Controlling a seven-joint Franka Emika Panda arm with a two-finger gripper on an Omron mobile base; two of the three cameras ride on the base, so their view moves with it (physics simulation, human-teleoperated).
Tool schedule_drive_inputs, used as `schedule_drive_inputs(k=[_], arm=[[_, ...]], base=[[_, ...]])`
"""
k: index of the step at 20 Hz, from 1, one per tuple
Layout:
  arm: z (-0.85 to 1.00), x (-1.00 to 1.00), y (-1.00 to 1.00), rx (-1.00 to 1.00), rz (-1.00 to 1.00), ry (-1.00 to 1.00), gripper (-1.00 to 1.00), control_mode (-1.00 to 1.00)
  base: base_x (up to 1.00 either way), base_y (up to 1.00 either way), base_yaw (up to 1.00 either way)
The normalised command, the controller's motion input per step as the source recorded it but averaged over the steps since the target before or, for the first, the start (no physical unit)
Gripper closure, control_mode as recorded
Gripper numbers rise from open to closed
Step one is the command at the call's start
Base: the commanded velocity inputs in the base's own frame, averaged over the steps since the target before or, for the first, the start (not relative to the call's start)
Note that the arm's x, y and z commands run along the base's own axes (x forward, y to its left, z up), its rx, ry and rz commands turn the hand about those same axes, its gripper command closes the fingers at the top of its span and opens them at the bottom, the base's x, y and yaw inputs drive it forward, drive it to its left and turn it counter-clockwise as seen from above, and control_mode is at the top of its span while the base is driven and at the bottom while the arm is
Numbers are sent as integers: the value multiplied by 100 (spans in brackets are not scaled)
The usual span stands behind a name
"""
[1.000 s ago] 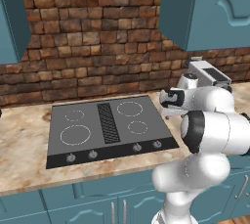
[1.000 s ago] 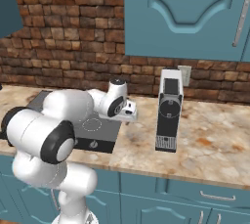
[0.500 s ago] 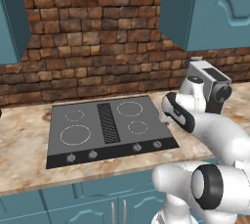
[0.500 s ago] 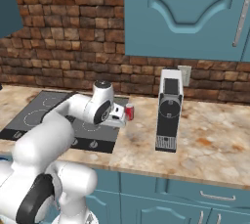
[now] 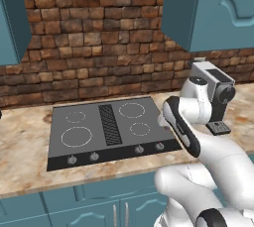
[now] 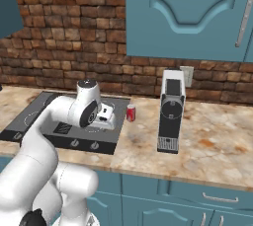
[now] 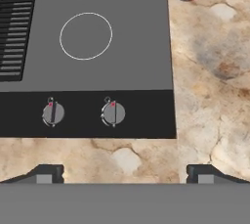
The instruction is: Four empty soda cans are scattered around the kitchen. Gather all the cans and cluster them next to the stove for recycling.
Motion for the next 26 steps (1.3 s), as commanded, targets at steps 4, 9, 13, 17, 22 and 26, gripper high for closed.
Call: schedule_drive_inputs(k=[4, 9, 13, 17, 22, 26], arm=[[4, -32, 0, 0, 2, 0, -100, -100], [15, -6, 9, 0, 6, 0, -100, -100], [13, 0, 24, 0, 4, 0, -100, -100], [9, 0, 22, -1, 0, 0, -100, -100], [0, -3, 1, 0, 0, 0, -100, 100], [0, 0, 0, 0, 0, 0, -100, 100]], base=[[0, 0, 0], [0, 0, 0], [0, 0, 0], [0, 0, 0], [-34, -1, 0], [-100, 16, -7]])
